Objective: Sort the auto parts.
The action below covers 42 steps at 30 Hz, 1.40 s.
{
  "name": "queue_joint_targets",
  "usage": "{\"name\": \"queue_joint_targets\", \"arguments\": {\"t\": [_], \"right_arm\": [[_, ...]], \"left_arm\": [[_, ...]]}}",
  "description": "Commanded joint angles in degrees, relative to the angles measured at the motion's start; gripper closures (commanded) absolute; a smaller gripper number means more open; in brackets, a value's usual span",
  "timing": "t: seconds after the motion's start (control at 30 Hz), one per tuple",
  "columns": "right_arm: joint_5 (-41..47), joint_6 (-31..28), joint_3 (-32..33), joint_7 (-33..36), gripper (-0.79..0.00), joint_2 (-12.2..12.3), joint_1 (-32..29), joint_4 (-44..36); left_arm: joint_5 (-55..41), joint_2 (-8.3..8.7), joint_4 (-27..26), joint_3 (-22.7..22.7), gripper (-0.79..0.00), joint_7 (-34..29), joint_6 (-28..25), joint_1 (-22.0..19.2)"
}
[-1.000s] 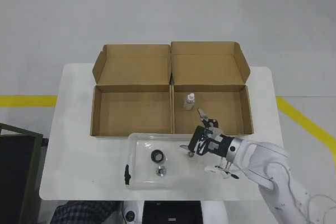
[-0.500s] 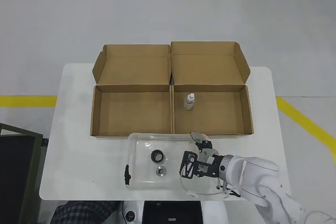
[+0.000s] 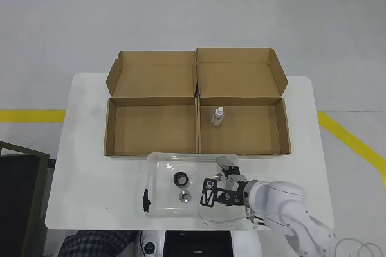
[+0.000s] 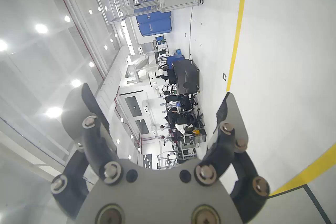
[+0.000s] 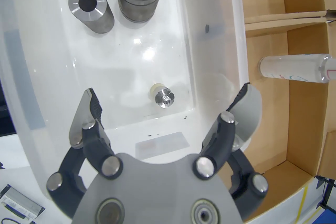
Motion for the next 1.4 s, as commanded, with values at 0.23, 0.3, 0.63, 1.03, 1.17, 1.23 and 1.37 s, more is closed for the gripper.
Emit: {"name": "queue_joint_targets", "arguments": {"t": [0.23, 0.3, 0.63, 1.03, 1.17, 1.23, 1.37], "right_arm": [[-0.19, 0.80, -1.80, 3.30, -0.619, -0.11, 1.20, 1.39], [-0.24, 0.89, -2.14, 3.72, -0.582, -0.13, 1.51, 1.98], [-2.13, 2.14, -4.65, 5.63, -0.388, -0.55, 4.41, 4.15], [-1.63, 2.83, -5.94, 6.99, -0.209, -0.84, 5.84, 5.80], [-0.86, 2.40, -6.27, 6.89, 0.000, -0.91, 6.43, 6.27], [-0.21, 2.18, -6.37, 6.70, 0.000, -0.95, 6.69, 6.28], [0.70, 2.04, -6.30, 6.14, 0.000, -0.94, 6.87, 5.62]], "left_arm": [[0.00, 0.00, 0.00, 0.00, -0.785, 0.00, 0.00, 0.00], [0.00, 0.00, 0.00, 0.00, -0.785, 0.00, 0.00, 0.00], [0.00, 0.00, 0.00, 0.00, -0.785, 0.00, 0.00, 0.00], [0.00, 0.00, 0.00, 0.00, -0.785, 0.00, 0.00, 0.00], [0.00, 0.00, 0.00, 0.00, -0.785, 0.00, 0.00, 0.00], [0.00, 0.00, 0.00, 0.00, -0.785, 0.00, 0.00, 0.00], [0.00, 0.00, 0.00, 0.00, -0.785, 0.00, 0.00, 0.00]]}}
